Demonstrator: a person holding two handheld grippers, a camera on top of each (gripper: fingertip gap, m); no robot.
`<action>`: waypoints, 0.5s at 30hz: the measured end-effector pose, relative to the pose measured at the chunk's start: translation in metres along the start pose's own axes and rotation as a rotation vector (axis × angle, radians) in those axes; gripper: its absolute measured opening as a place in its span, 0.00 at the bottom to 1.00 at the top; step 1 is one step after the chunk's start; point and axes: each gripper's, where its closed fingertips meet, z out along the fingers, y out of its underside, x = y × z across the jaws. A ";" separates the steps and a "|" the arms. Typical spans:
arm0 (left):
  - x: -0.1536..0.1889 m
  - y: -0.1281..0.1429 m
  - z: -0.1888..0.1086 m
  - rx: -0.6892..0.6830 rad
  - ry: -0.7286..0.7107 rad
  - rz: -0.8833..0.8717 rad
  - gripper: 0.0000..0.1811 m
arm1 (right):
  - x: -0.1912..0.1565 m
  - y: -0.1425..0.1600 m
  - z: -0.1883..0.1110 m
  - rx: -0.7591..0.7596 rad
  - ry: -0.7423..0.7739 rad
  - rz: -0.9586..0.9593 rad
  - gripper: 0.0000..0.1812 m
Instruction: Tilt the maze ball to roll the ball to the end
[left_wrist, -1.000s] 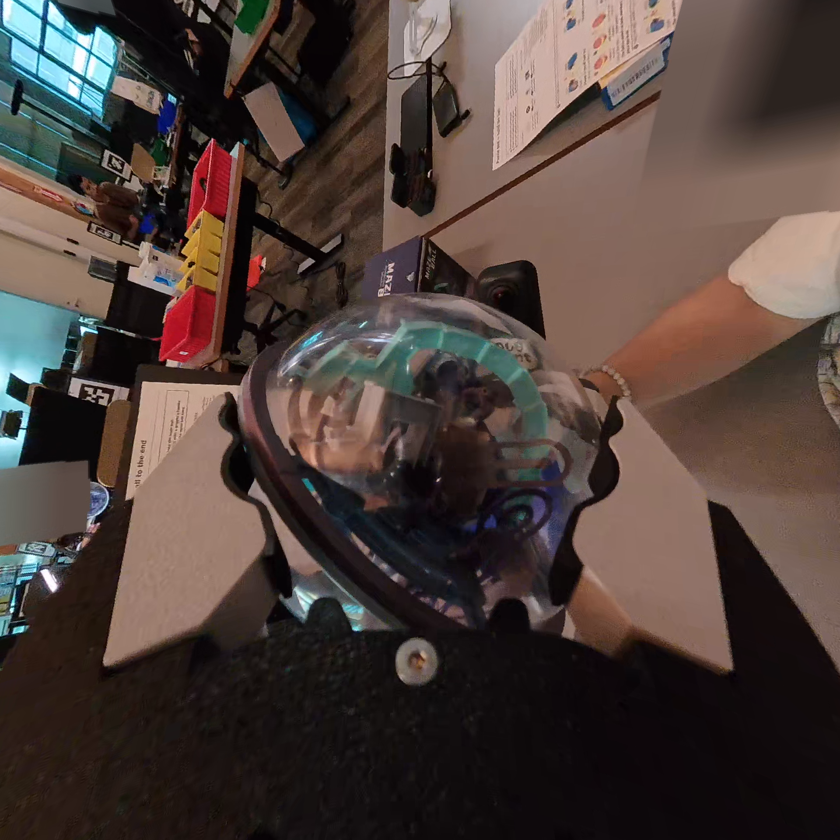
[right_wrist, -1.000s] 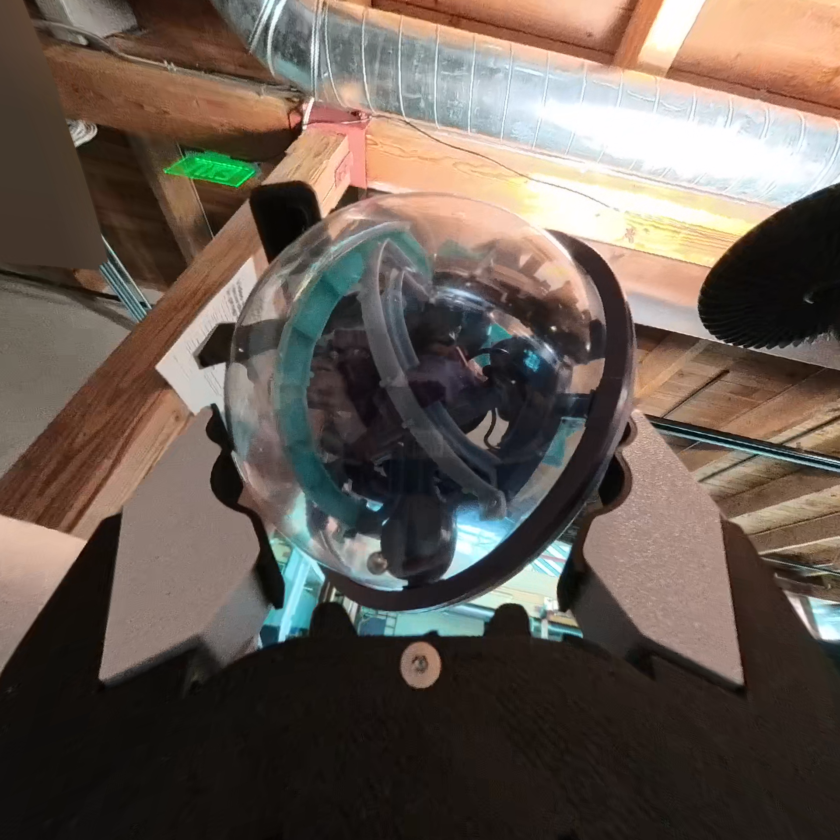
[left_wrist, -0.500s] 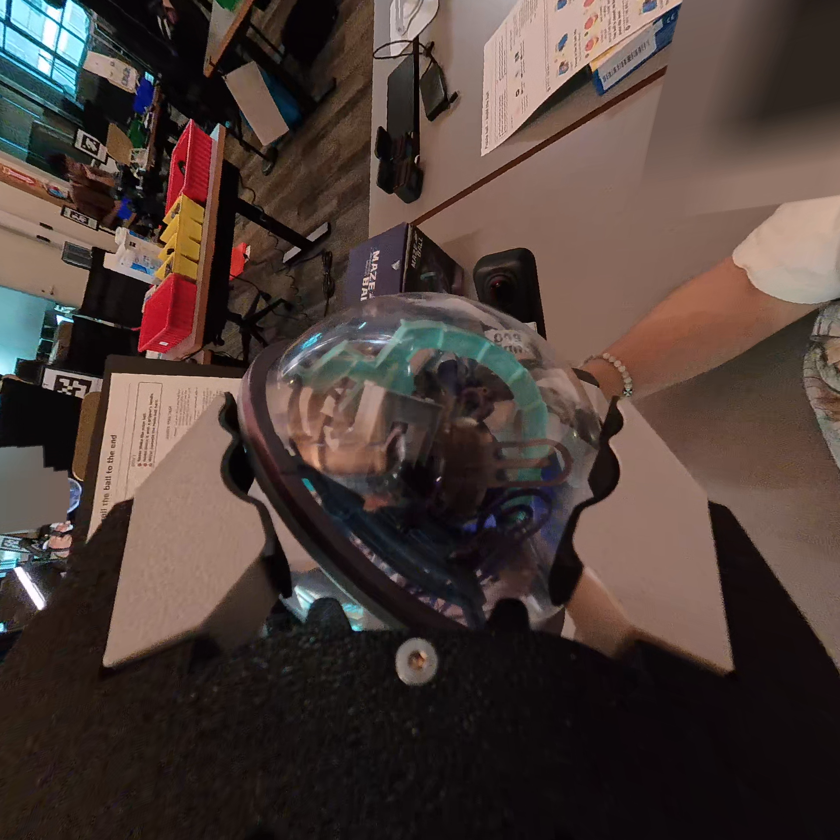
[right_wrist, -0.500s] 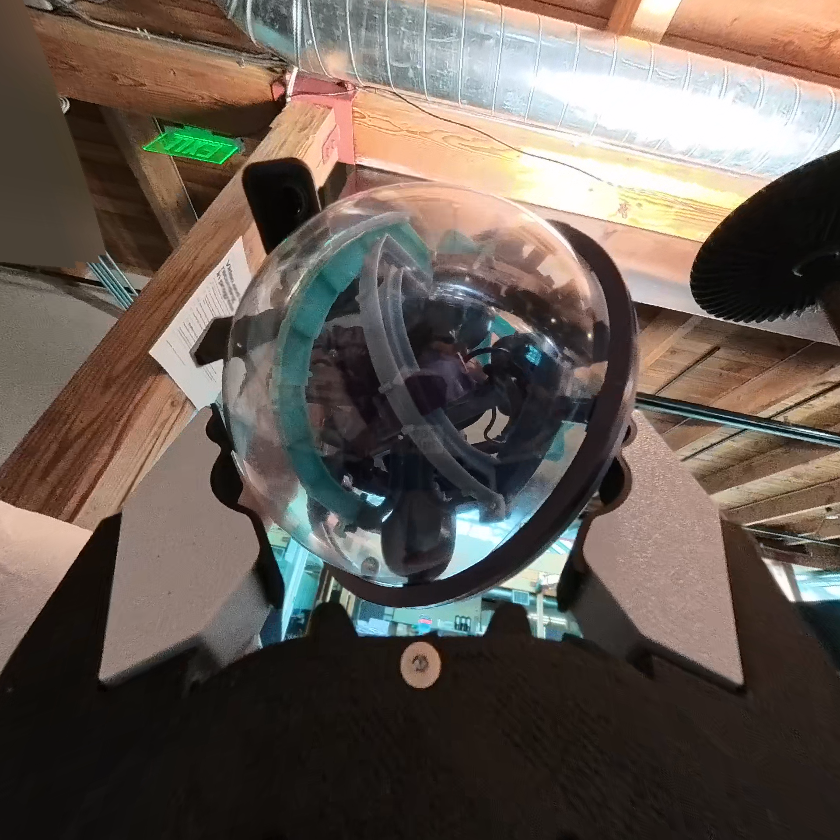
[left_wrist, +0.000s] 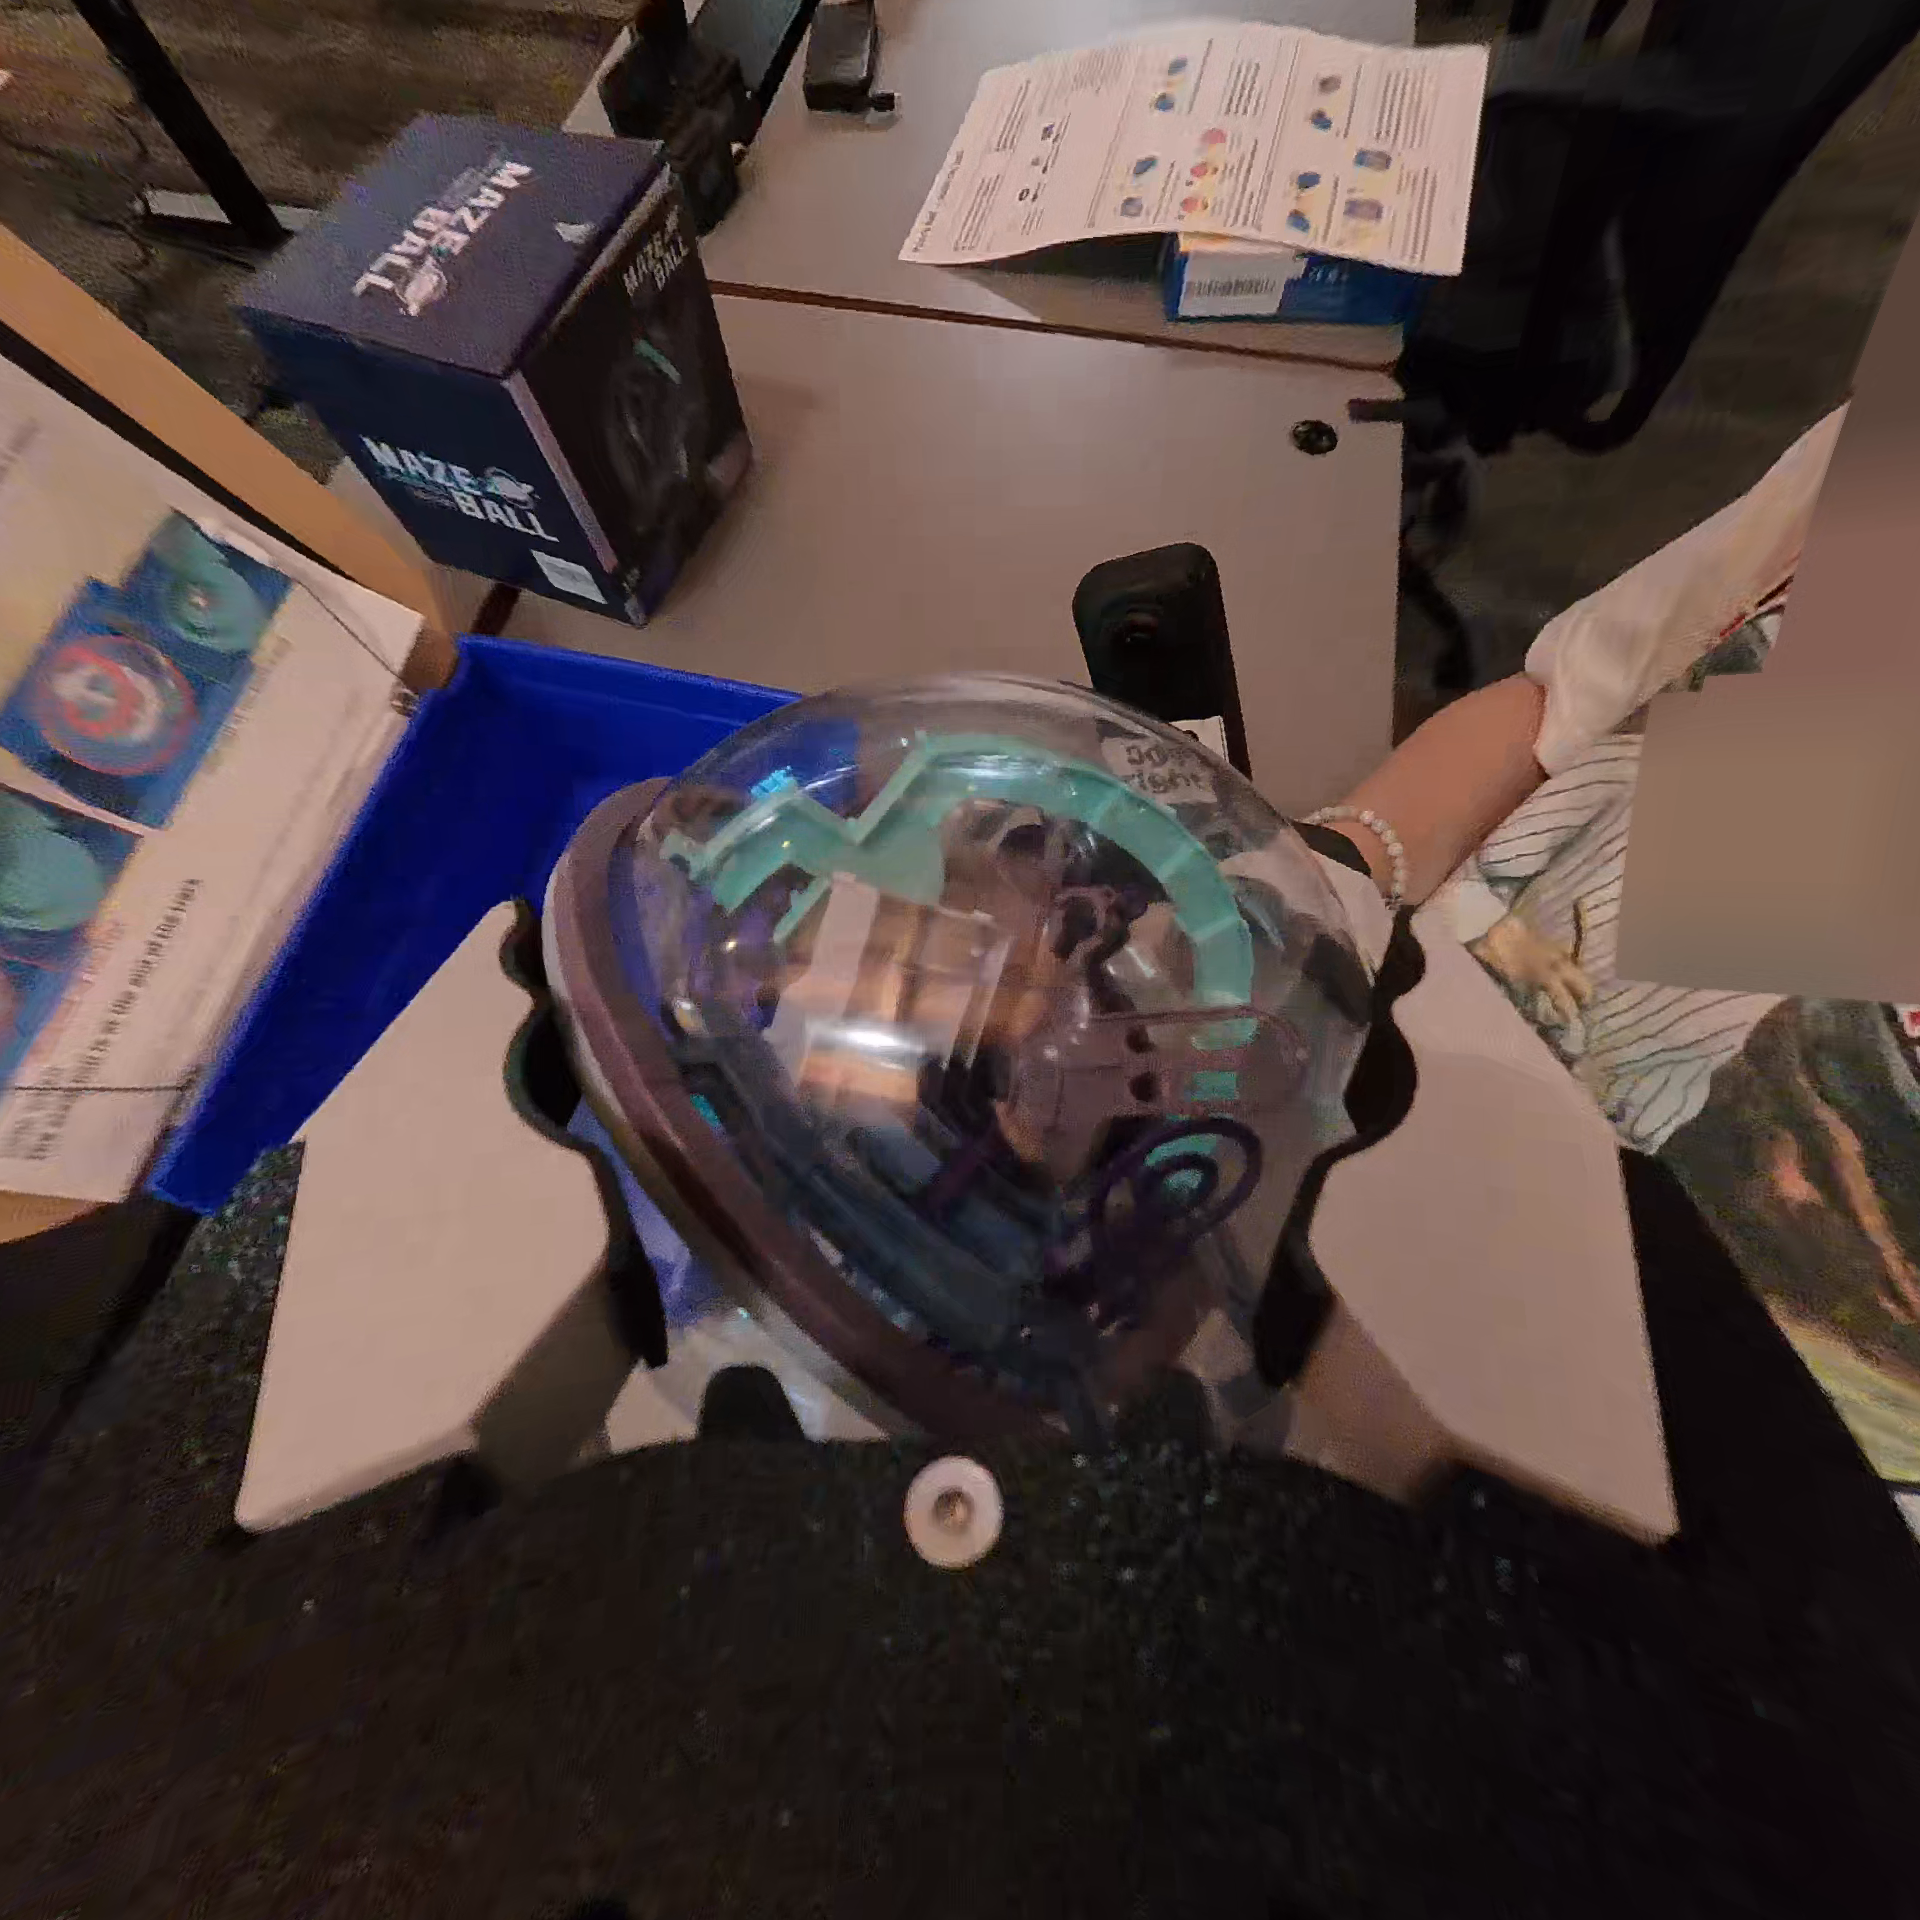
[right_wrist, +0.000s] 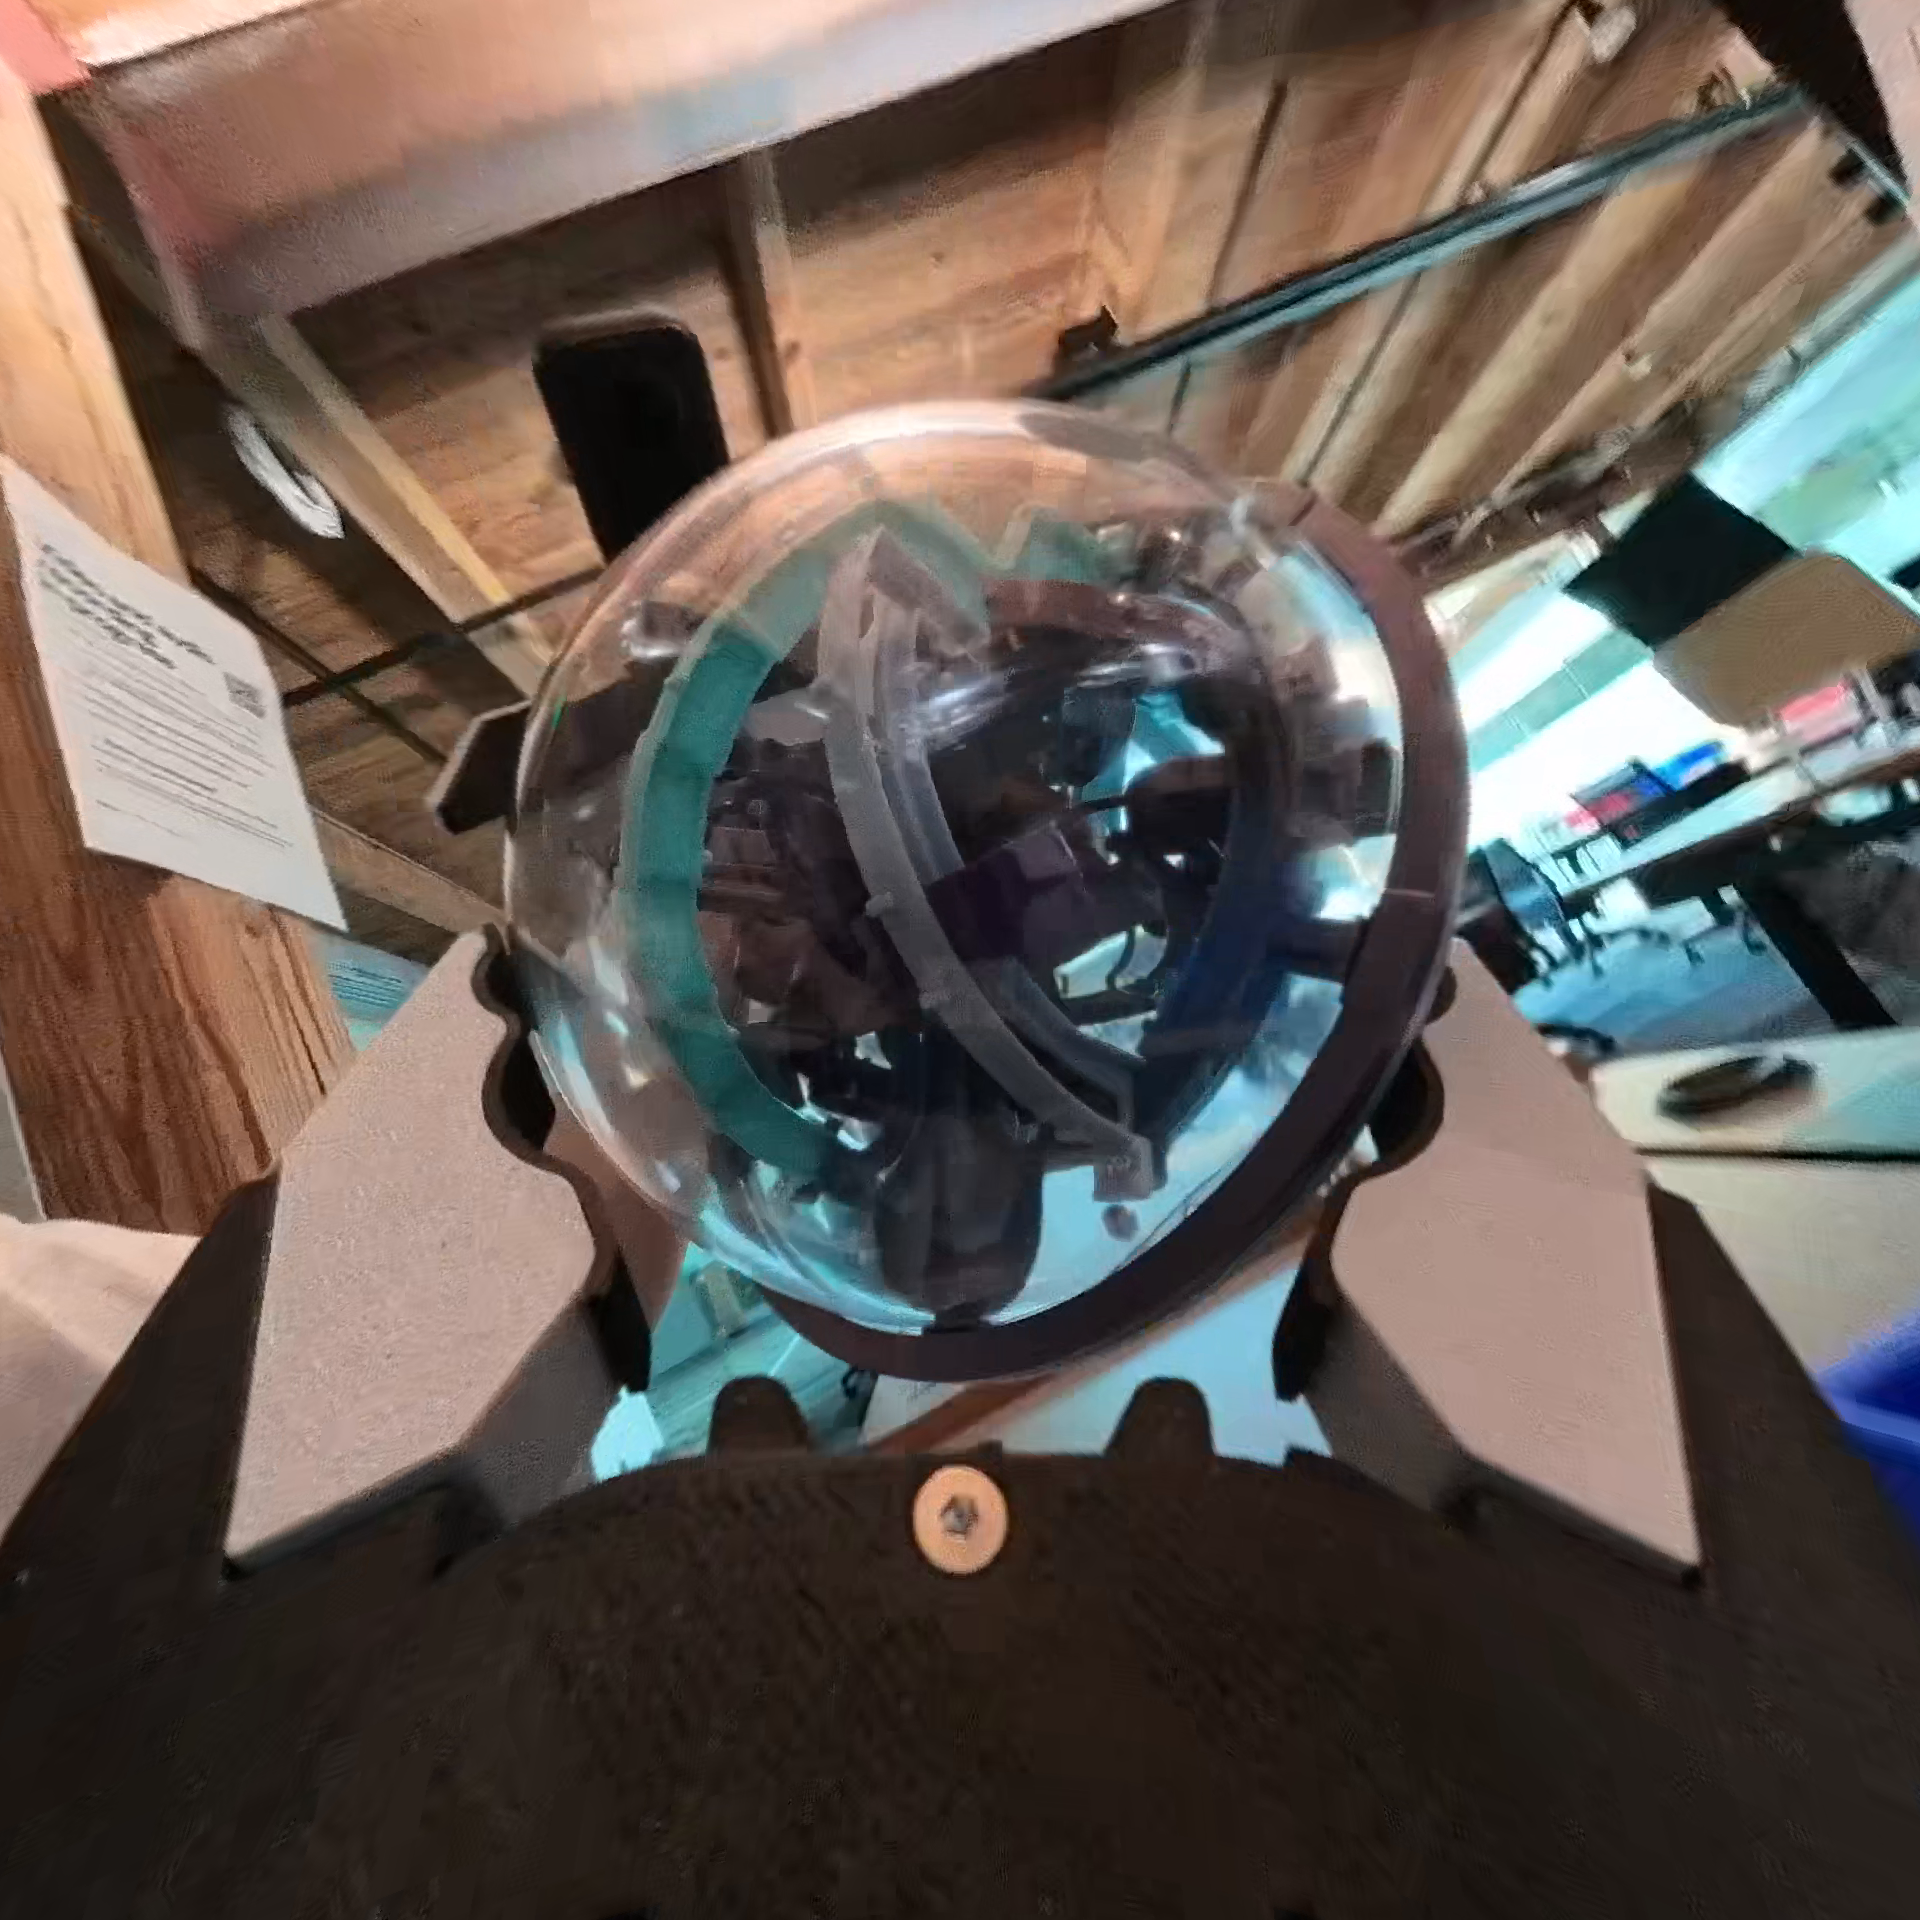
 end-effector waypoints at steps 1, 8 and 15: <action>0.005 0.012 0.008 0.040 0.028 -0.052 0.82 | 0.002 0.011 -0.013 -0.043 0.047 0.024 0.87; 0.022 0.063 0.044 0.358 0.072 -0.233 0.82 | 0.019 0.049 -0.072 -0.231 0.200 0.022 0.87; 0.024 0.027 0.014 0.401 -0.087 -0.027 0.82 | -0.003 0.022 -0.041 -0.300 0.017 -0.213 0.88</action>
